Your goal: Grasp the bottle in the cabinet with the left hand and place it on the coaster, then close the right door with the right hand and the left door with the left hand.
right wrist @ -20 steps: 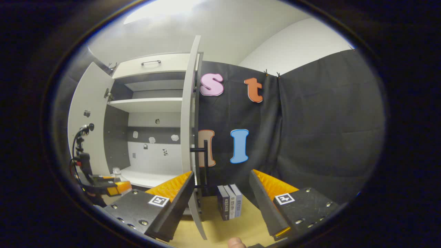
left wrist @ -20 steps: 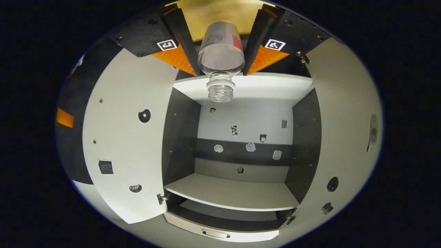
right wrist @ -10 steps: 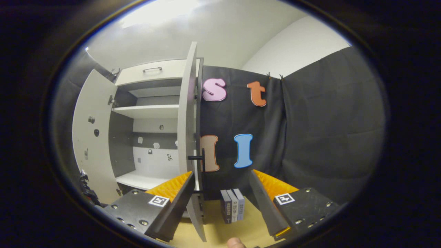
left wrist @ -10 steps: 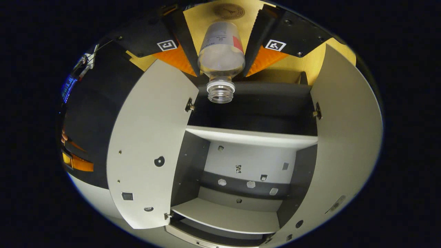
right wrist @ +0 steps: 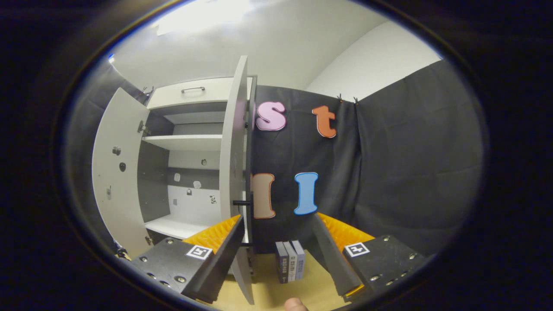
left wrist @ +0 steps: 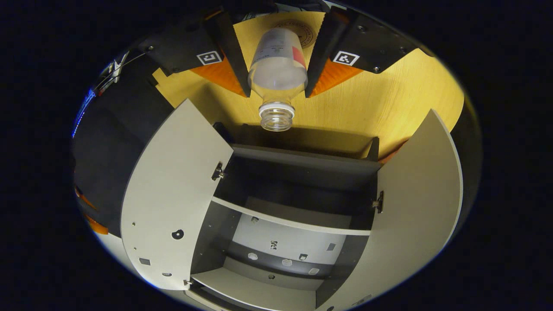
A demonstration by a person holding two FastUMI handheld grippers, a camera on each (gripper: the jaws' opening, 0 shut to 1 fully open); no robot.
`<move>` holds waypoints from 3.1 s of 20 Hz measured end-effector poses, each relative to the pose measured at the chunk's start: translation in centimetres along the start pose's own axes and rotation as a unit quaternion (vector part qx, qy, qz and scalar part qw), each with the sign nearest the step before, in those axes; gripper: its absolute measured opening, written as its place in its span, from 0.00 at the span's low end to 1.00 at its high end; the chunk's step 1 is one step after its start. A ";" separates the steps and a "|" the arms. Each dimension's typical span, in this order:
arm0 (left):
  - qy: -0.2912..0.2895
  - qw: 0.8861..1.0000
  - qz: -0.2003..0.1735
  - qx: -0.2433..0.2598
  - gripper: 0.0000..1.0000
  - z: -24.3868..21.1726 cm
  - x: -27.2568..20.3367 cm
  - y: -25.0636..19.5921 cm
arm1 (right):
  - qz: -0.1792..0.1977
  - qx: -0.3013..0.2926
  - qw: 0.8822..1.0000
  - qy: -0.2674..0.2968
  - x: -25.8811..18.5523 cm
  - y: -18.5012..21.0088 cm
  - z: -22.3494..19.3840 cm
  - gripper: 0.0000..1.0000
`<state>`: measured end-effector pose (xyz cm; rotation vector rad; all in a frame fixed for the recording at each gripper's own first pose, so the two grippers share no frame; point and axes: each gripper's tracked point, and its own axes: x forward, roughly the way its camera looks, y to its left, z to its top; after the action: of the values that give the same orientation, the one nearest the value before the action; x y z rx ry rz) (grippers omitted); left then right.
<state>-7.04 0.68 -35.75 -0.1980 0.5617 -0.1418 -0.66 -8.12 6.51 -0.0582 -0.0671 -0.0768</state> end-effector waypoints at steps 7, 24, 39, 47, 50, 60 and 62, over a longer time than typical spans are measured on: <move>-0.019 0.999 0.022 0.014 0.78 -1.9 1.2 1.0 | 0.003 -0.015 1.000 0.001 0.3 0.2 0.0 0.93; -0.004 0.999 0.021 0.032 0.81 -2.7 -0.2 -0.9 | 0.011 -0.024 1.000 0.008 2.0 0.8 -0.9 0.95; -0.060 0.997 0.015 0.042 0.80 4.6 -3.4 -3.4 | 0.003 -0.020 1.000 0.014 1.9 0.1 -1.1 0.96; -0.186 0.978 0.082 0.054 0.85 17.3 -8.2 -1.7 | 0.005 -0.023 0.999 0.024 3.1 0.8 -1.8 0.96; -0.219 0.969 0.108 0.042 0.96 20.3 -10.3 -0.1 | 0.008 -0.023 0.999 0.028 3.6 1.5 -2.2 0.96; -0.245 0.950 0.192 0.030 0.95 22.1 -16.6 6.4 | 0.046 -0.032 0.998 0.022 4.0 4.2 -2.3 0.95; -0.251 0.946 0.204 0.017 0.95 22.4 -17.5 7.6 | 0.062 -0.027 0.998 0.021 3.9 5.7 -2.3 0.95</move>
<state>-8.96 14.67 -9.95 -0.0751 0.0824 0.2975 3.82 -2.87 4.12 -0.1148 -0.0191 0.0434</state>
